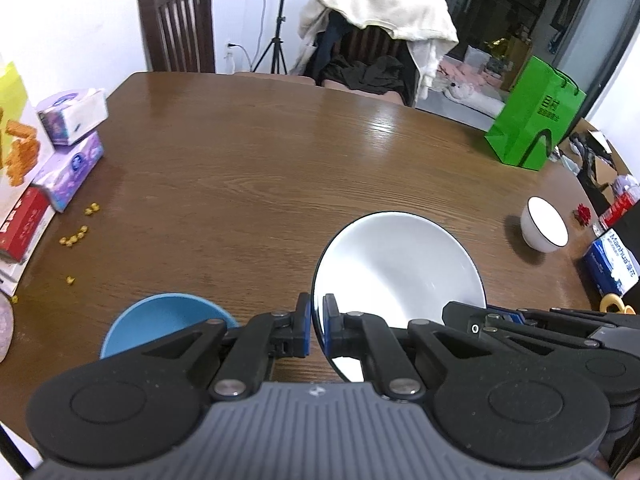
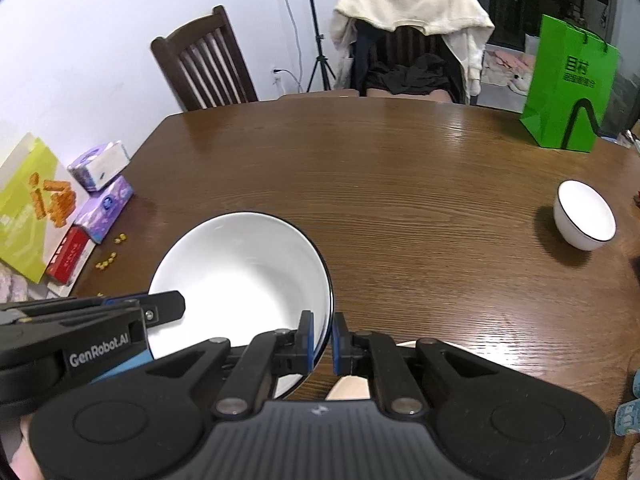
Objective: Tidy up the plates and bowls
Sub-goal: 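Carry the held white bowl with both grippers over the blue bowl, then lower the white bowl into the blue bowl with both grippers, then open both grippers to release the white bowl inside the blue bowl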
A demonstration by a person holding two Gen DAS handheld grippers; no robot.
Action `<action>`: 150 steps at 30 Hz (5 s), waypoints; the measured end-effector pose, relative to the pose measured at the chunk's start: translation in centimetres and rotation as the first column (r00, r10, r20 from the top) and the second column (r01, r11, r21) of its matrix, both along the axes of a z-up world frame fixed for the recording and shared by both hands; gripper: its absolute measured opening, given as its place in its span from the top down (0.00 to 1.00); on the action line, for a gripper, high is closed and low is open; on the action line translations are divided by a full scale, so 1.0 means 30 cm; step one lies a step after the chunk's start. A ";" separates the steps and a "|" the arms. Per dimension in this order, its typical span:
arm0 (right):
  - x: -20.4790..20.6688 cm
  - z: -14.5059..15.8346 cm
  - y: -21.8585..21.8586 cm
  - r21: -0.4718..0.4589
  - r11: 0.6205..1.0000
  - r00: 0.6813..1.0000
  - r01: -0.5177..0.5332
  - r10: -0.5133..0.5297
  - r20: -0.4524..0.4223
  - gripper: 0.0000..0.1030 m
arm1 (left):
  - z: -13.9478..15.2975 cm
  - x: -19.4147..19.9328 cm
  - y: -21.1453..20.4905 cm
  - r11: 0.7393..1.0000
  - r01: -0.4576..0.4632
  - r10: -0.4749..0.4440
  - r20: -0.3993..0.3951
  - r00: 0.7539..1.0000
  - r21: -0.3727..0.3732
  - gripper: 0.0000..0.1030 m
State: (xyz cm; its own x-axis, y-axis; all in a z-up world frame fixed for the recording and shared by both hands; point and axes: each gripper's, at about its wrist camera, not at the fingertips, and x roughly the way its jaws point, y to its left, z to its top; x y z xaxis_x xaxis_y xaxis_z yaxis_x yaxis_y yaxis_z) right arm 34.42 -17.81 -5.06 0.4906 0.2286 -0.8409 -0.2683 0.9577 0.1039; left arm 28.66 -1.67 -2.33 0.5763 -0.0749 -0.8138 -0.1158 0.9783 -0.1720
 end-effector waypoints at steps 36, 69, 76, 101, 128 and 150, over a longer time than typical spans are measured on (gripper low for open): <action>-0.052 -0.075 0.359 -0.017 0.979 0.977 -0.203 0.202 -0.062 0.92 | -0.075 -0.141 0.348 0.980 -0.196 0.194 -0.060 0.979 -0.029 0.94; -0.039 -0.260 0.500 -0.048 0.964 0.951 -0.260 0.247 -0.184 0.91 | -0.260 -0.140 0.472 0.971 -0.236 0.225 -0.180 0.957 -0.041 0.94; -0.035 -0.291 0.515 -0.055 0.961 0.945 -0.270 0.254 -0.205 0.91 | -0.286 -0.134 0.483 0.972 -0.233 0.220 -0.200 0.955 -0.041 0.94; -0.021 -0.357 0.551 -0.101 0.952 0.935 -0.290 0.259 -0.243 0.91 | -0.351 -0.092 0.499 0.976 -0.213 0.194 -0.281 0.940 -0.038 0.94; -0.011 -0.310 0.549 -0.089 0.955 0.934 -0.283 0.254 -0.252 0.79 | -0.300 -0.107 0.517 0.970 -0.232 0.205 -0.259 0.944 -0.077 0.90; -0.078 -0.139 0.334 -0.038 0.980 0.970 -0.198 0.190 -0.154 0.20 | -0.141 -0.253 0.473 0.981 -0.184 0.174 -0.123 0.977 -0.068 0.06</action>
State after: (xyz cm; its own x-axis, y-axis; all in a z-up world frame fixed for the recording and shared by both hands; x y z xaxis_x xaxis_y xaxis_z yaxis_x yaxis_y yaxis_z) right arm 32.08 -7.80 -9.24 0.3101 0.2602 -0.9144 -0.4346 0.8942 0.1071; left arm 21.07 12.53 -6.57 0.4883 -0.0454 -0.8715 -0.3113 0.9239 -0.2226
